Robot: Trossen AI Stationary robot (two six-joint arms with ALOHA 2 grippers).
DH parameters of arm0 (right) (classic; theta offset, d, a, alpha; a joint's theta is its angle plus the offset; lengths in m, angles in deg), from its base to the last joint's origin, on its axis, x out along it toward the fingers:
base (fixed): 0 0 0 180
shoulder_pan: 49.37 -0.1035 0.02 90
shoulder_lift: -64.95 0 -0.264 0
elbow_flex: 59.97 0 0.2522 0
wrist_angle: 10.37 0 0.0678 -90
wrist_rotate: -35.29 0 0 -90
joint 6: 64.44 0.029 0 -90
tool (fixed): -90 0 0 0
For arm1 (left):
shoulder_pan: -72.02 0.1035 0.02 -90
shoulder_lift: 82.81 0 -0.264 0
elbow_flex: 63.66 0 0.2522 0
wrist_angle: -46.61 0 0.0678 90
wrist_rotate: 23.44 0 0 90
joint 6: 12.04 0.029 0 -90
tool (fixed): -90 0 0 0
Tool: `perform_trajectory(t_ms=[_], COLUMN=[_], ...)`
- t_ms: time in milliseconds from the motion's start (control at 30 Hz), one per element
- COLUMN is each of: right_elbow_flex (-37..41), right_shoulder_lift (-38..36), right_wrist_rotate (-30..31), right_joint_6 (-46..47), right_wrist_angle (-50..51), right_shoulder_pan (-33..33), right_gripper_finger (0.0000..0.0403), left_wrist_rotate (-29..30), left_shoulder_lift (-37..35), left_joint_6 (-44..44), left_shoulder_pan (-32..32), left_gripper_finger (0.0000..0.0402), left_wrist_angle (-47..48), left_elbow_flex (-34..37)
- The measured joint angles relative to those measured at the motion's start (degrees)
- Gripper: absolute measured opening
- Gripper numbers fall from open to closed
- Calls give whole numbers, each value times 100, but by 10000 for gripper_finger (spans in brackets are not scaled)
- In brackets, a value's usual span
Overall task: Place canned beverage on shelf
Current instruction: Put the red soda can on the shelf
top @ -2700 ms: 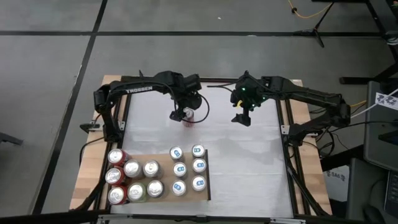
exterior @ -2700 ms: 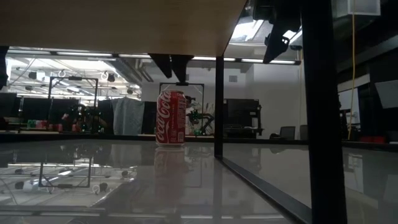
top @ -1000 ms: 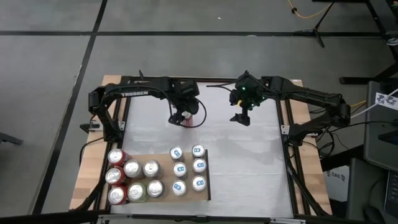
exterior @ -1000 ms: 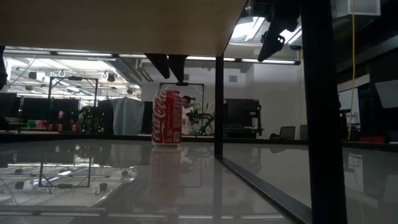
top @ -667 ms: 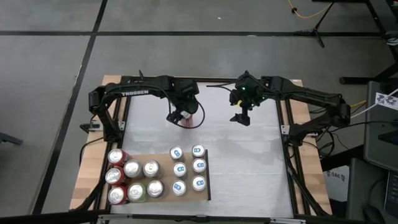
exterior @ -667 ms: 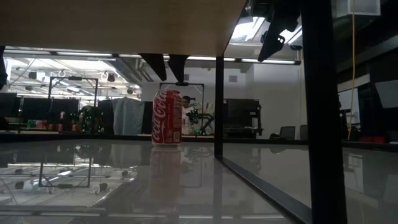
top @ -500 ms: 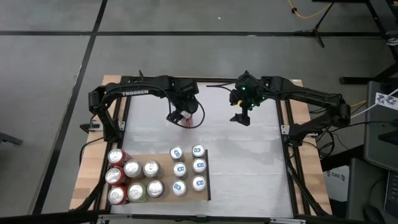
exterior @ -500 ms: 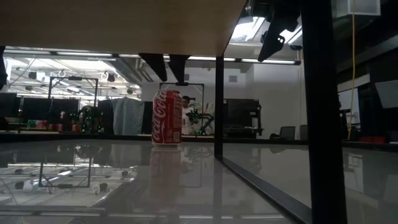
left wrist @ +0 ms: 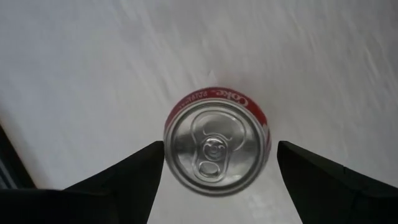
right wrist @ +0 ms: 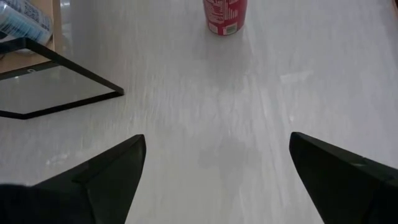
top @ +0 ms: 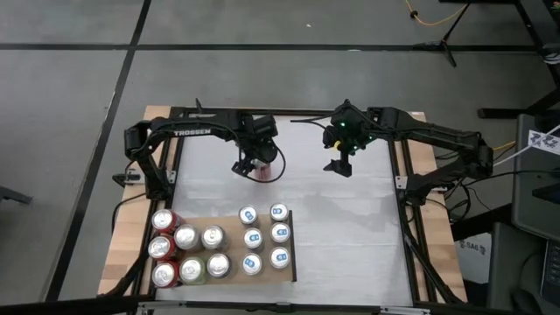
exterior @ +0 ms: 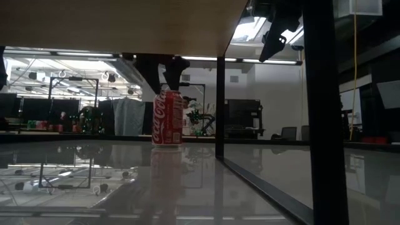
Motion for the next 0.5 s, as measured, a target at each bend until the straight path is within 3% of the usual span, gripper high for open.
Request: perform_trajectory(t_ms=[500], right_elbow_flex=[0], right_shoulder_lift=[1], right_wrist_rotate=[-1], right_joint_6=[0], right_wrist_angle=[-24], right_shoulder_pan=[0], right_gripper_finger=[386], left_wrist_rotate=[-11], left_shoulder_lift=[15], left_joint_6=[-44], left_shoulder_pan=[-26], left_gripper_finger=[305], left_wrist_angle=[-58], left_elbow_flex=[130])
